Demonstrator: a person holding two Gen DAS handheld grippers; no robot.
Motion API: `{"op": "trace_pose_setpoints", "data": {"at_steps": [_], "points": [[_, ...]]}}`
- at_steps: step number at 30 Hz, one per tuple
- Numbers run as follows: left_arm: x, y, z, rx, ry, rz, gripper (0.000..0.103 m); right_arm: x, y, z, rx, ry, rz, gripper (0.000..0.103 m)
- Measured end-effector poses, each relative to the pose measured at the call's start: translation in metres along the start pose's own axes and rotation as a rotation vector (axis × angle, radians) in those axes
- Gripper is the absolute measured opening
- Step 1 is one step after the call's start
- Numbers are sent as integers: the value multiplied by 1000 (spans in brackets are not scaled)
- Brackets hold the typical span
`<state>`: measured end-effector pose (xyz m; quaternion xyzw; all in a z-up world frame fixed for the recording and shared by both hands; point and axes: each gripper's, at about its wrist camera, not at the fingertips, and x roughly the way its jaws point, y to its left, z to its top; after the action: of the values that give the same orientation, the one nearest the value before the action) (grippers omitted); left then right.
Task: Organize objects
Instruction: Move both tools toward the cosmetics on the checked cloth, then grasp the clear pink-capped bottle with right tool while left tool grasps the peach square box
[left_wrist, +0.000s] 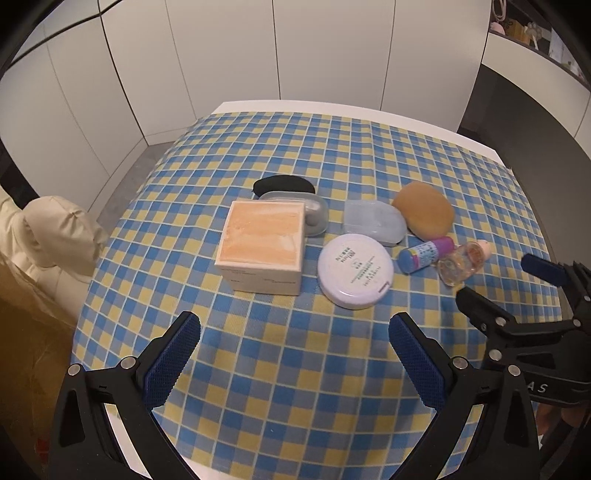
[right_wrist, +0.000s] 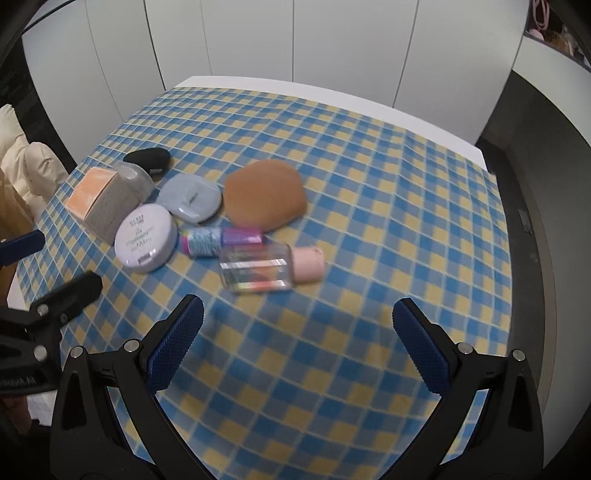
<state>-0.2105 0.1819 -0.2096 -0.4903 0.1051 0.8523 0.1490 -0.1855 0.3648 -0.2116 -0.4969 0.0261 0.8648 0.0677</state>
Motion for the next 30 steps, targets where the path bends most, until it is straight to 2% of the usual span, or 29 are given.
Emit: {"op": "trace_pose_setpoints", "data": {"at_steps": [3, 5, 7, 9, 15, 20, 23, 26, 28, 30], "points": [[1, 7, -1, -5, -5, -9, 102, 8, 7, 6, -4, -8, 1, 101], [3, 12, -2, -4, 3, -12, 102, 15, 11, 8, -5, -9, 1, 91], [8, 15, -3, -11, 9, -13, 102, 21, 11, 9, -4, 9, 8, 73], [13, 19, -2, -26, 16, -12, 102, 22, 11, 9, 0, 0, 19, 64], [18, 17, 2, -28, -3, -3, 101, 24, 6, 7, 12, -10, 16, 63], [23, 29, 13, -74, -28, 21, 96, 20, 0, 7, 16, -16, 16, 63], [30, 37, 21, -104, -14, 12, 86, 19, -1, 6, 14, -21, 18, 63], [37, 37, 29, -86, -1, 11, 76, 19, -1, 7, 18, -21, 19, 63], [38, 35, 31, -63, 8, -3, 63, 19, -1, 7, 23, -16, 25, 63], [38, 34, 31, -46, 14, -12, 54, 19, -1, 7, 26, -9, 33, 63]]}}
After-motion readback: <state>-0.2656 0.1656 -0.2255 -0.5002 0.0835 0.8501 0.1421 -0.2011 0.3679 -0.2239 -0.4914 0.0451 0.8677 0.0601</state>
